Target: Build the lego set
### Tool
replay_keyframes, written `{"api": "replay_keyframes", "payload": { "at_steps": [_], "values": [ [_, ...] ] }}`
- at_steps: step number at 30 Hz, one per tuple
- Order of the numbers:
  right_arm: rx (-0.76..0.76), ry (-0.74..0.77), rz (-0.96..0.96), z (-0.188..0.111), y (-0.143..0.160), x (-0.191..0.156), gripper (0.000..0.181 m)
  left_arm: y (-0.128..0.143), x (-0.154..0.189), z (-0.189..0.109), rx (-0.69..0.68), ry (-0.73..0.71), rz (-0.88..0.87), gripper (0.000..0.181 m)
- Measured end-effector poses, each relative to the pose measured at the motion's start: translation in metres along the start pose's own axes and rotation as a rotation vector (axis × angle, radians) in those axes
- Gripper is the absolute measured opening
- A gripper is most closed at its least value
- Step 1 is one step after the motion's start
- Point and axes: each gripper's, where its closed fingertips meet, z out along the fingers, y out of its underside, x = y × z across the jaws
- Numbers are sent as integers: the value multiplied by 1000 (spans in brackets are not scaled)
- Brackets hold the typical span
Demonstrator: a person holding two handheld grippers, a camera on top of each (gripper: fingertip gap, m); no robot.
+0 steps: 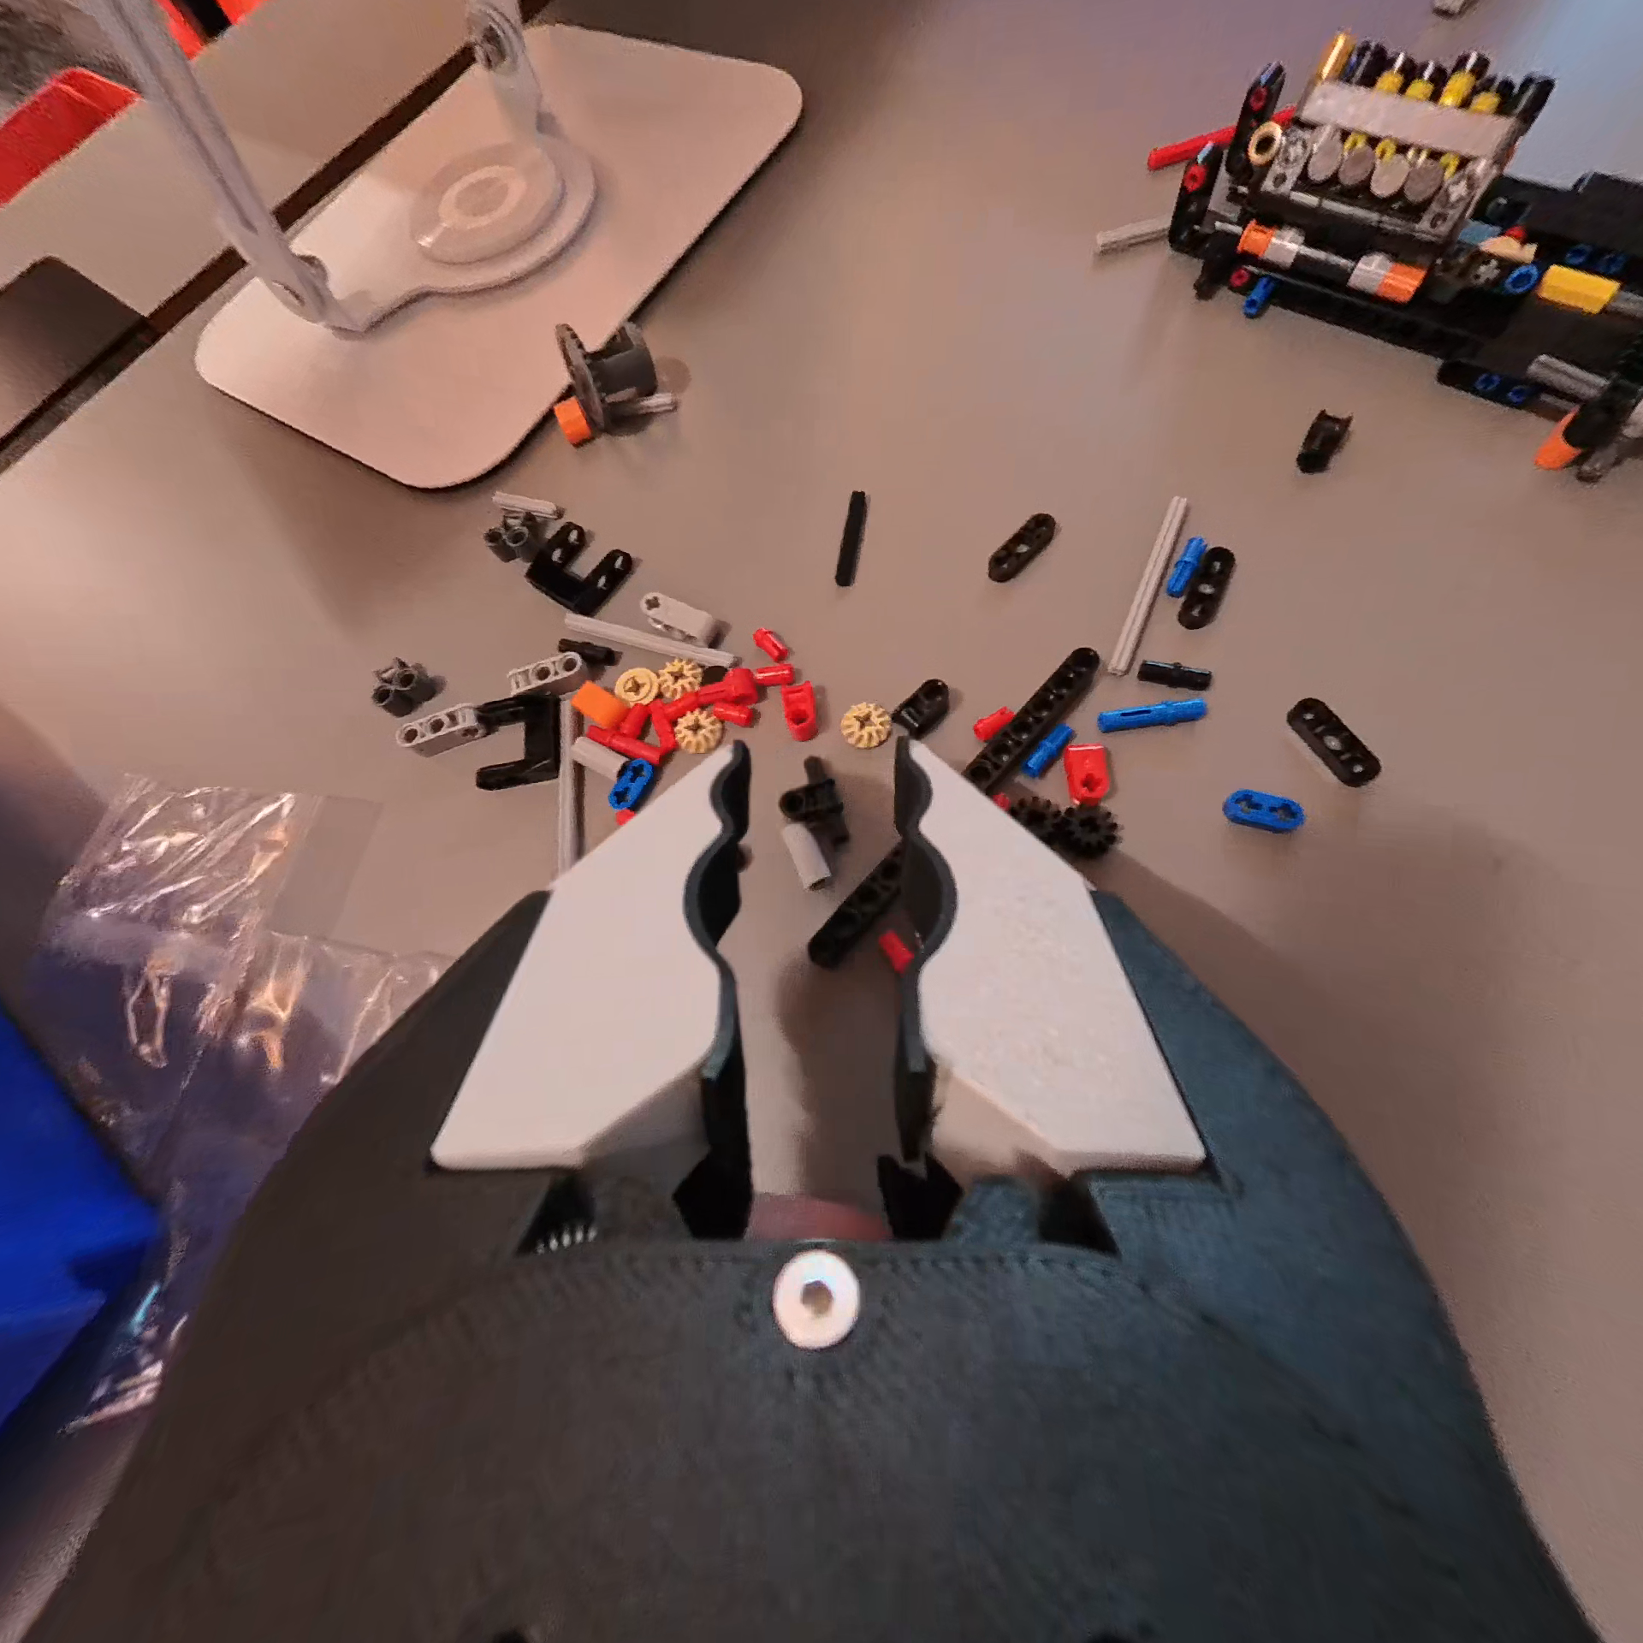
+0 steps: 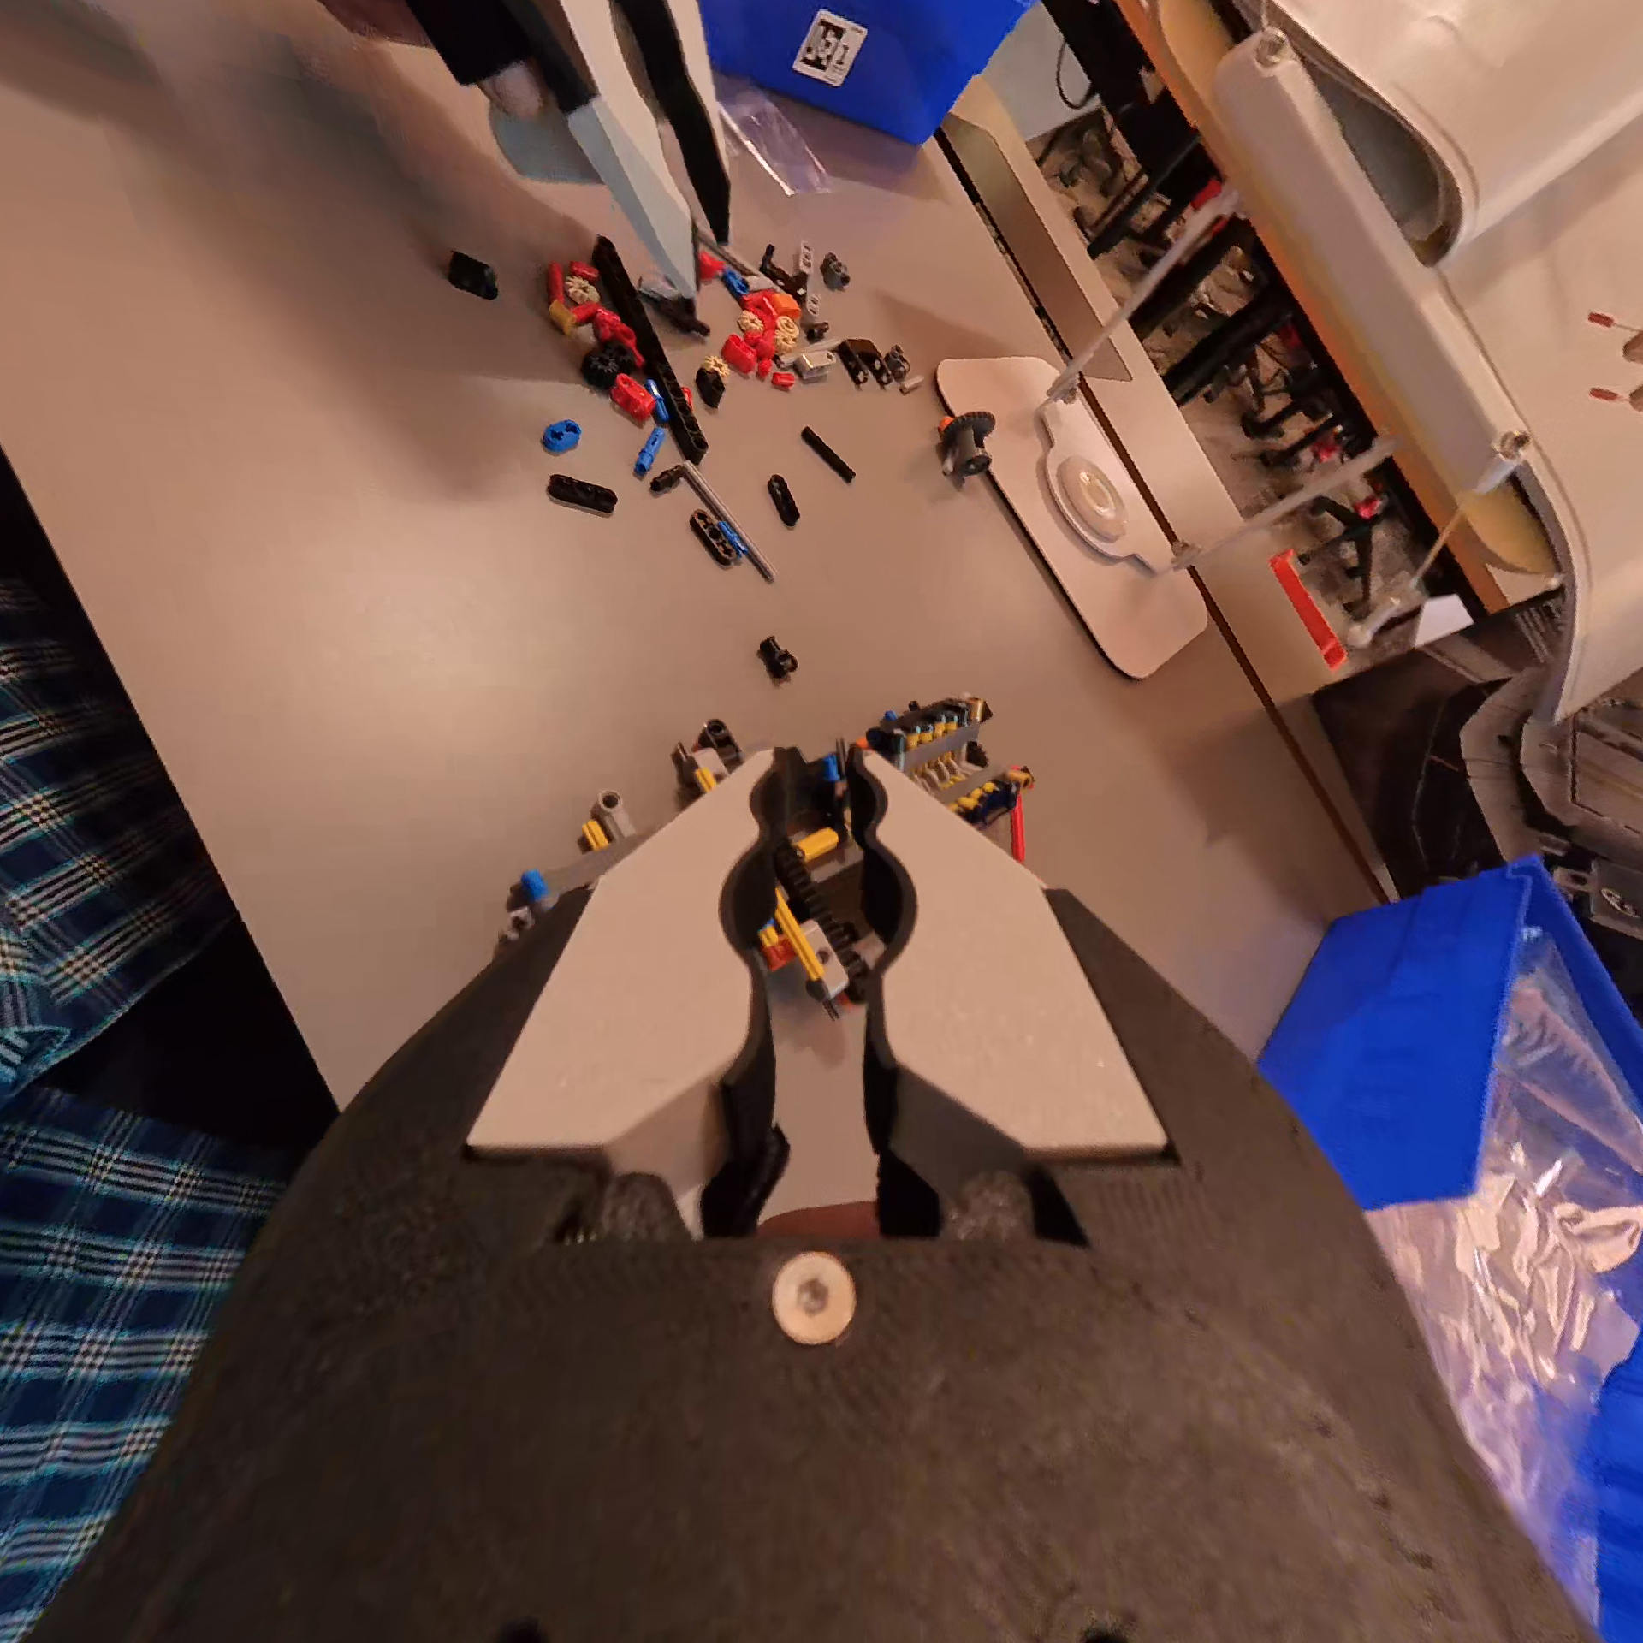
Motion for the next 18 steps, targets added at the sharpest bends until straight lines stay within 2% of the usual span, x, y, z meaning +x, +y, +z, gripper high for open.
{"api": "replay_keyframes", "payload": {
  "at_steps": [1,5,9,14,18],
  "values": [
    [-5,9,15,-2,3,3,11,-3,-1,-3,11,-6,-4,33],
    [-21,33,92,-12,17,13,17,-17,-4,-15,49,-55,11,40],
    [-18,32,193,-22,35,23,22,-40,13,-25,112,-41,35,41],
    [-36,-16,309,-27,64,30,28,-60,66,-26,152,61,86,39],
    [-35,-122,373,-24,84,21,37,-61,120,-14,126,182,146,43]
  ]
}}
